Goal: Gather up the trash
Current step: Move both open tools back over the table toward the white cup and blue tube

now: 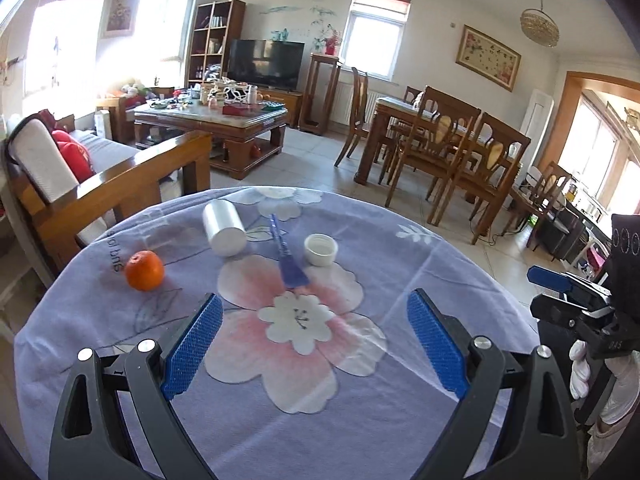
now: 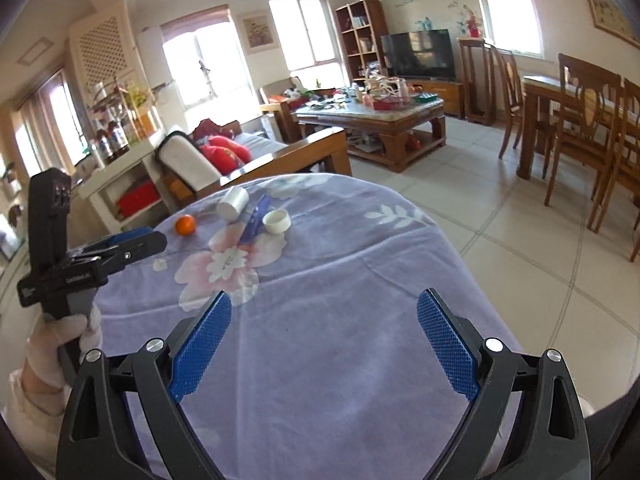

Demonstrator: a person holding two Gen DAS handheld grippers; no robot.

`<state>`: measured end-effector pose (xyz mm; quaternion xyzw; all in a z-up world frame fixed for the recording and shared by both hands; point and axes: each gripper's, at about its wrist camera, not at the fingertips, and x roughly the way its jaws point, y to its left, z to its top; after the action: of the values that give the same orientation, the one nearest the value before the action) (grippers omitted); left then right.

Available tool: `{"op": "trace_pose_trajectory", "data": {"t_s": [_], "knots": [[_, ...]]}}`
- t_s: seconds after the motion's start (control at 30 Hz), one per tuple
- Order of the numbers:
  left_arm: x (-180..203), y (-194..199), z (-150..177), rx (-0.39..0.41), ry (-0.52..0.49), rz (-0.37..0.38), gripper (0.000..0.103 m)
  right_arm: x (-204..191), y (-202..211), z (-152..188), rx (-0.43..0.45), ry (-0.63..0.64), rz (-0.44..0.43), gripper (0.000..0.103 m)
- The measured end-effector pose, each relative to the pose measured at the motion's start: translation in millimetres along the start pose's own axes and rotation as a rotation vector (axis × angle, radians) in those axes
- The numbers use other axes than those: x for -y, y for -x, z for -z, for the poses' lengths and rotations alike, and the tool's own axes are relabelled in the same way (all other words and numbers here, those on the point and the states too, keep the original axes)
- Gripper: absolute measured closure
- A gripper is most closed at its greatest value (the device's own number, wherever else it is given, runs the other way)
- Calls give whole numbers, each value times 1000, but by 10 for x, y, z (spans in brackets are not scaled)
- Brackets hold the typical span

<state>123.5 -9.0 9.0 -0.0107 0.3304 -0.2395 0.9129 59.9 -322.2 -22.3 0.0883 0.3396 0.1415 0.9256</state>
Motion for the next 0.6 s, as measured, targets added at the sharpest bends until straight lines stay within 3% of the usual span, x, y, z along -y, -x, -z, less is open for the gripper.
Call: {"op": "trace_pose_trajectory", "data": {"t_s": [0.3, 0.57, 0.6], "knots": [[-583, -564, -369, -100, 99, 26, 11, -500, -869, -531, -99, 146, -24, 10], [-820, -1057, -567, -189, 175, 29, 12, -690, -1487, -708, -173, 258, 12, 10], [-839, -1099, -581, -199, 182, 28, 16, -710, -1549, -729, -171, 273, 18, 10]]}}
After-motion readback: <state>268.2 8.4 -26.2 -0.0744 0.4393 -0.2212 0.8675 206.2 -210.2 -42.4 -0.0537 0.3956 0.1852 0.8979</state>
